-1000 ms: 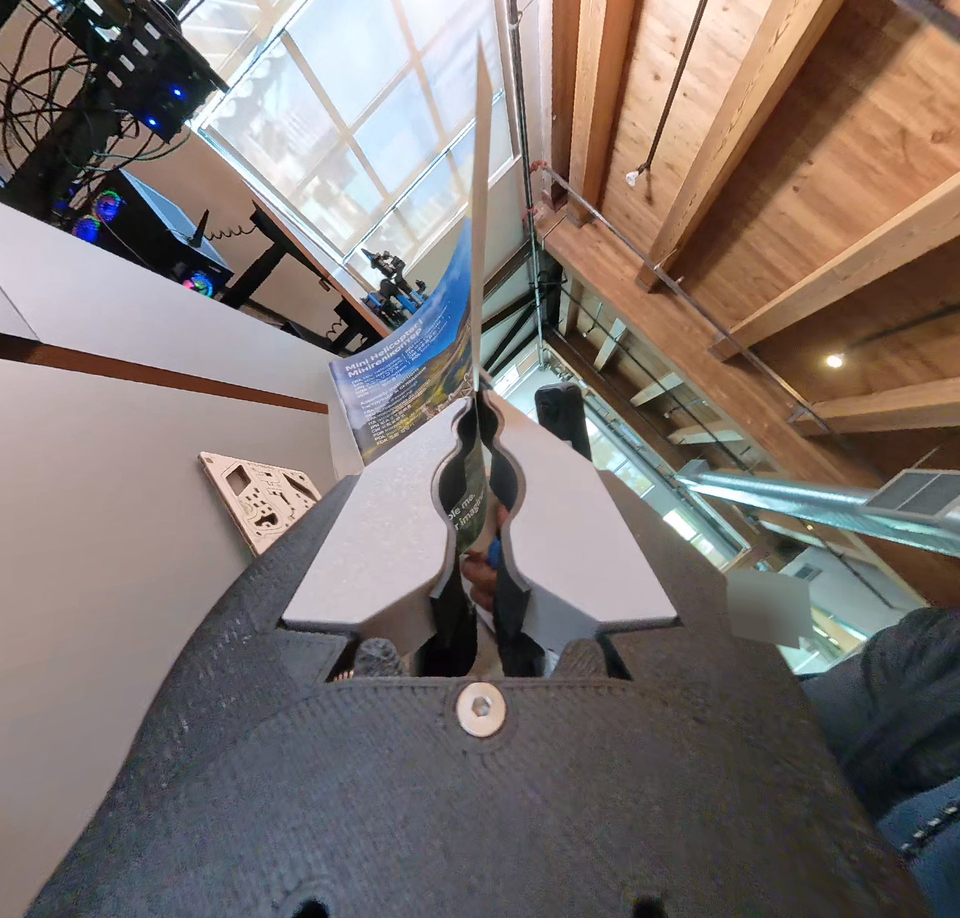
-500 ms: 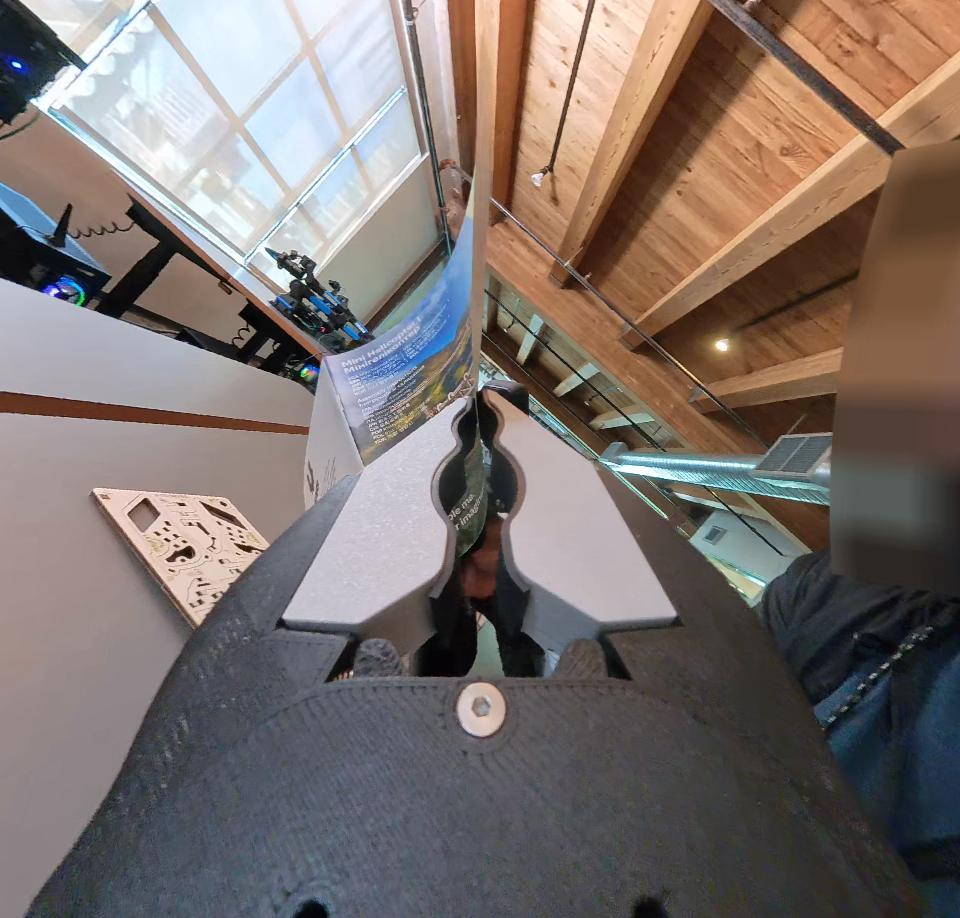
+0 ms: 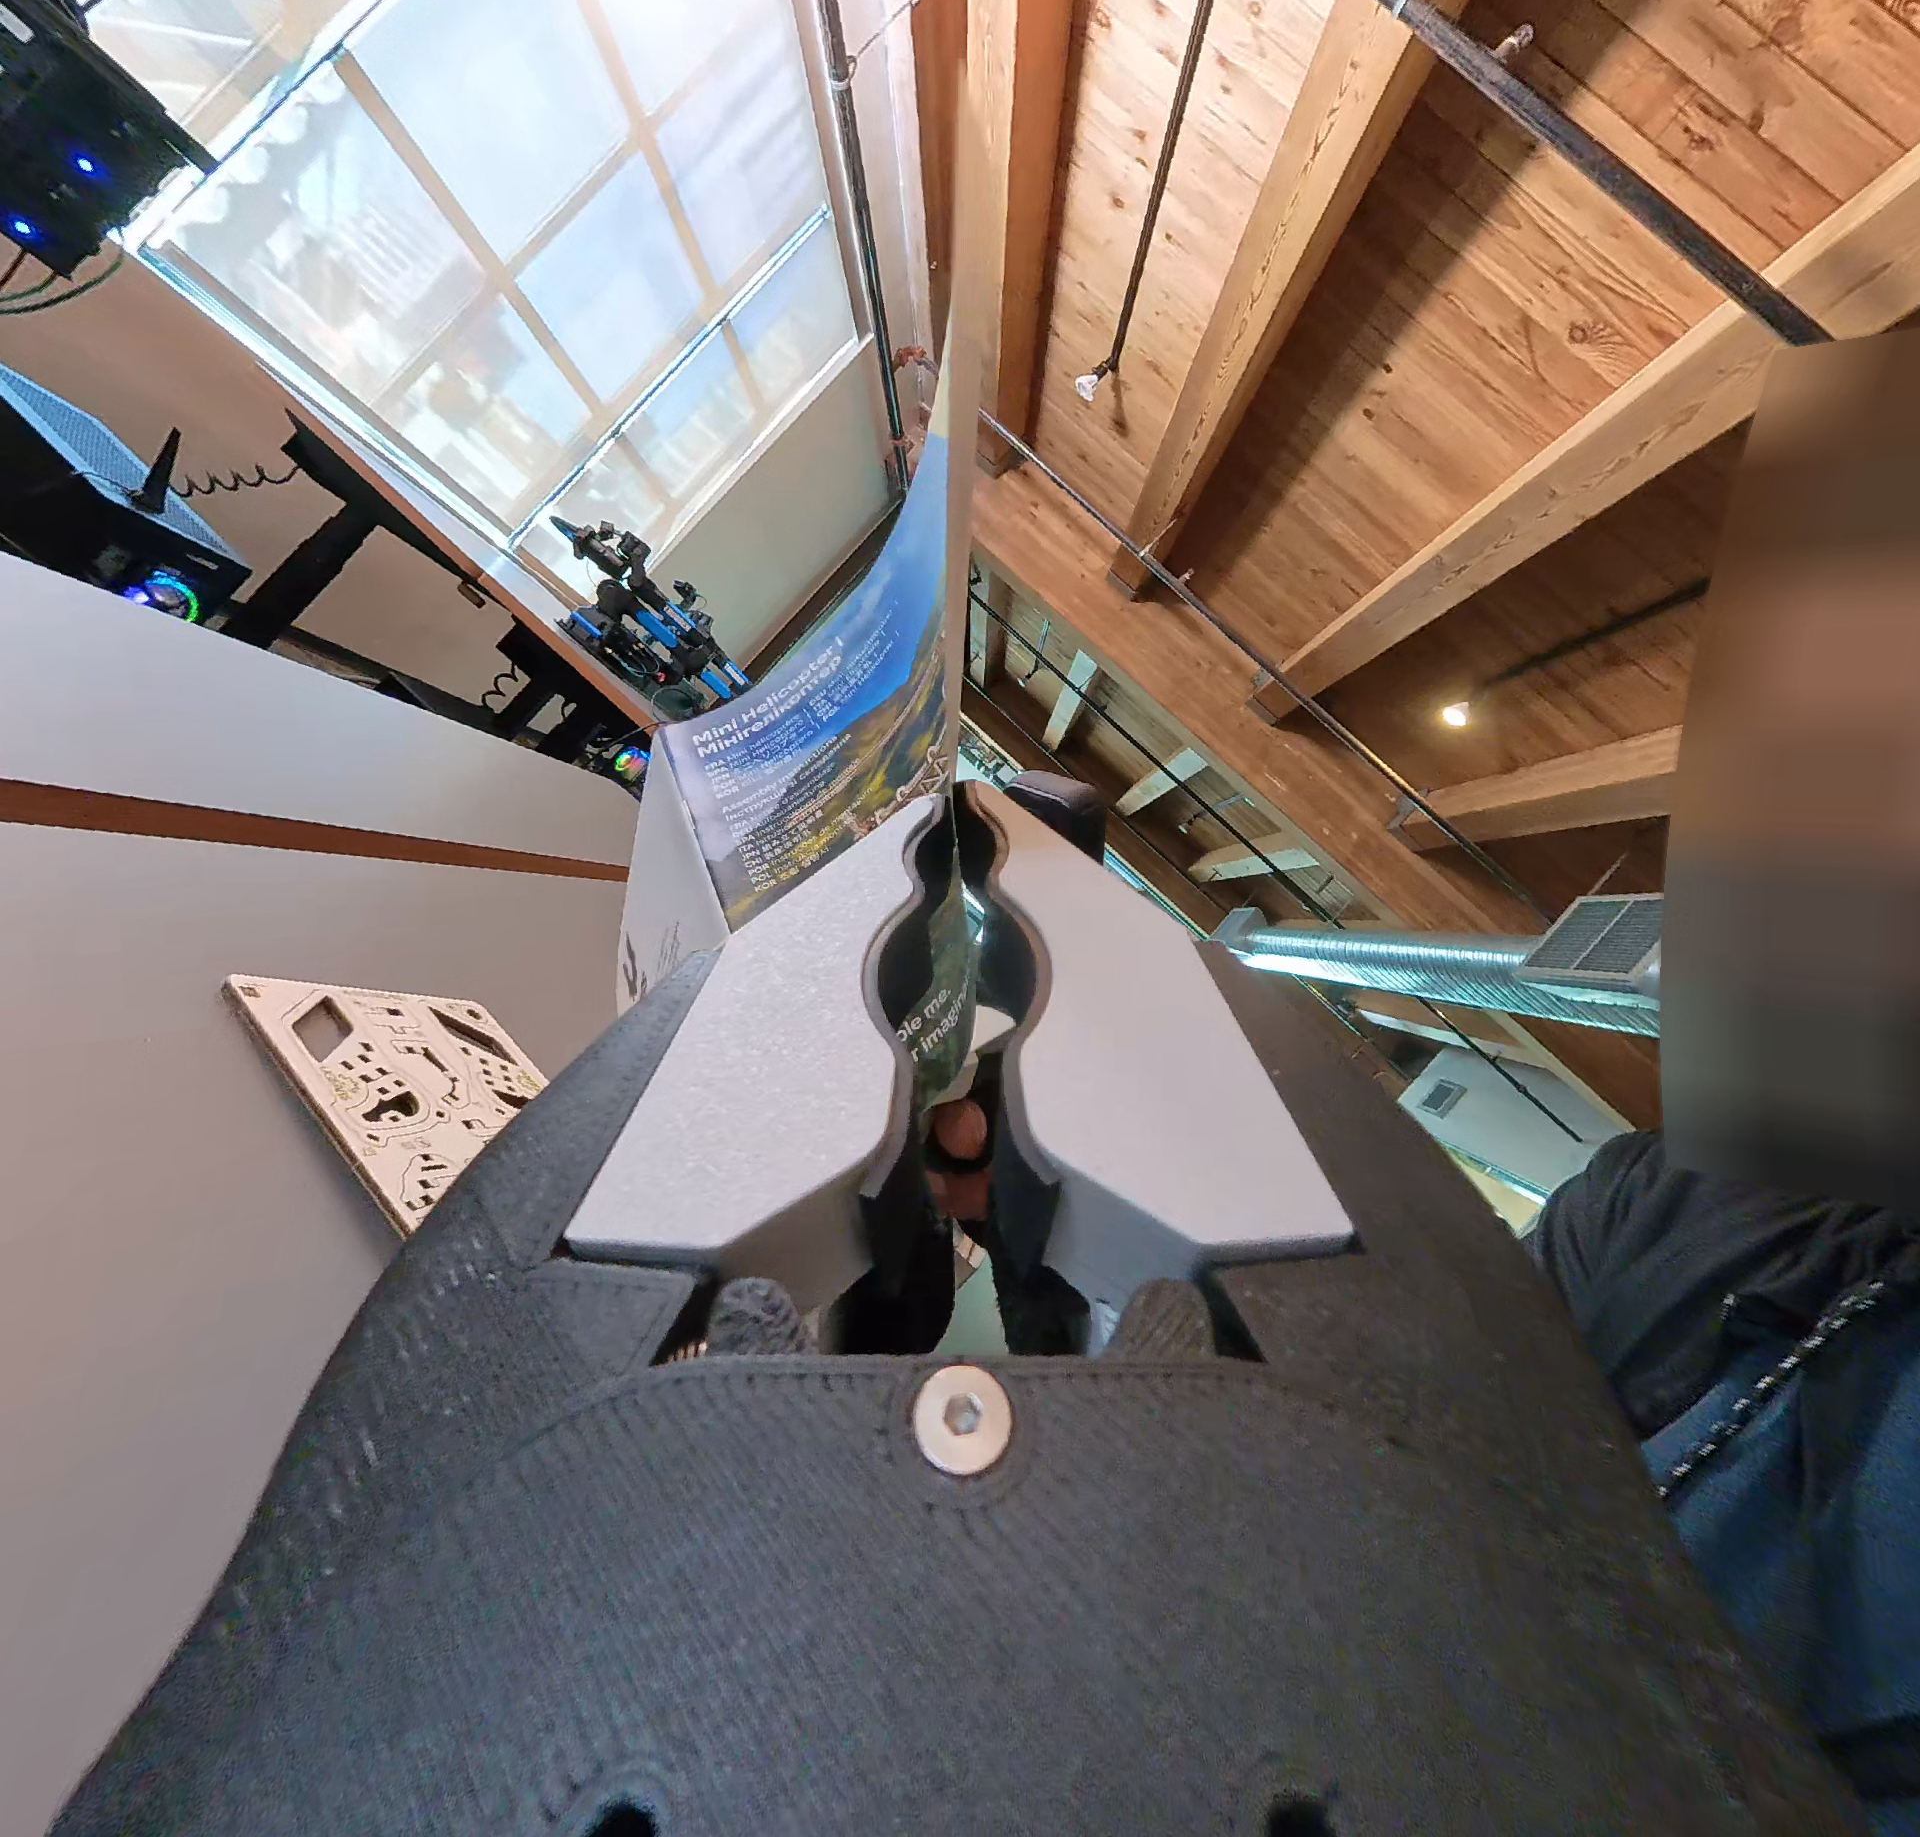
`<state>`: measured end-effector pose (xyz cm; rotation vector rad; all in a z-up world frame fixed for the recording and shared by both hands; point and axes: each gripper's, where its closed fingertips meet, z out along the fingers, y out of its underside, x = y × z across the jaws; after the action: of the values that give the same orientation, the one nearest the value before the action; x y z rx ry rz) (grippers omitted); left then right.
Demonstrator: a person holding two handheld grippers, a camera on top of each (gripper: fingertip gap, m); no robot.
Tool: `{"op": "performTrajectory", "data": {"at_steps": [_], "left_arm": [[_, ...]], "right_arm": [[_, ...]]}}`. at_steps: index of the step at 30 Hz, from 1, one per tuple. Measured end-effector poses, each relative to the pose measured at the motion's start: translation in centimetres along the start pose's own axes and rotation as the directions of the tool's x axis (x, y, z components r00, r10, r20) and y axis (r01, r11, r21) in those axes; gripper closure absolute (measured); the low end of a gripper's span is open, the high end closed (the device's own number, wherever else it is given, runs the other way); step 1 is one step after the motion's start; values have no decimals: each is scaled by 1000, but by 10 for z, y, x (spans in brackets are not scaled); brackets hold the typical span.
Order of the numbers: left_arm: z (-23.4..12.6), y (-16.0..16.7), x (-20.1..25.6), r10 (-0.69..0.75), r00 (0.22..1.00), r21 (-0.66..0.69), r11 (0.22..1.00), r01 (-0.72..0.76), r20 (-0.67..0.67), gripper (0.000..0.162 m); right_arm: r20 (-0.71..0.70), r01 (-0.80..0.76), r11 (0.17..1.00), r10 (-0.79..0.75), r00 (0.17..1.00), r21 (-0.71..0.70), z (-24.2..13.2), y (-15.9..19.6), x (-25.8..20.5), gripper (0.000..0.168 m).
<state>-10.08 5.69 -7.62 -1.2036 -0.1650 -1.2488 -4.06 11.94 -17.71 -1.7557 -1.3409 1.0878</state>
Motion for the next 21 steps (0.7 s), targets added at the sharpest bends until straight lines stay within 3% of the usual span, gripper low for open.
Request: {"op": "performTrajectory", "data": {"at_steps": [21], "left_arm": [[-7,-4,-24,6,991,42,999,-12,131,162]], "right_arm": [[-60,57,991,-65,996,-119,-2,7,-4,74]]}}
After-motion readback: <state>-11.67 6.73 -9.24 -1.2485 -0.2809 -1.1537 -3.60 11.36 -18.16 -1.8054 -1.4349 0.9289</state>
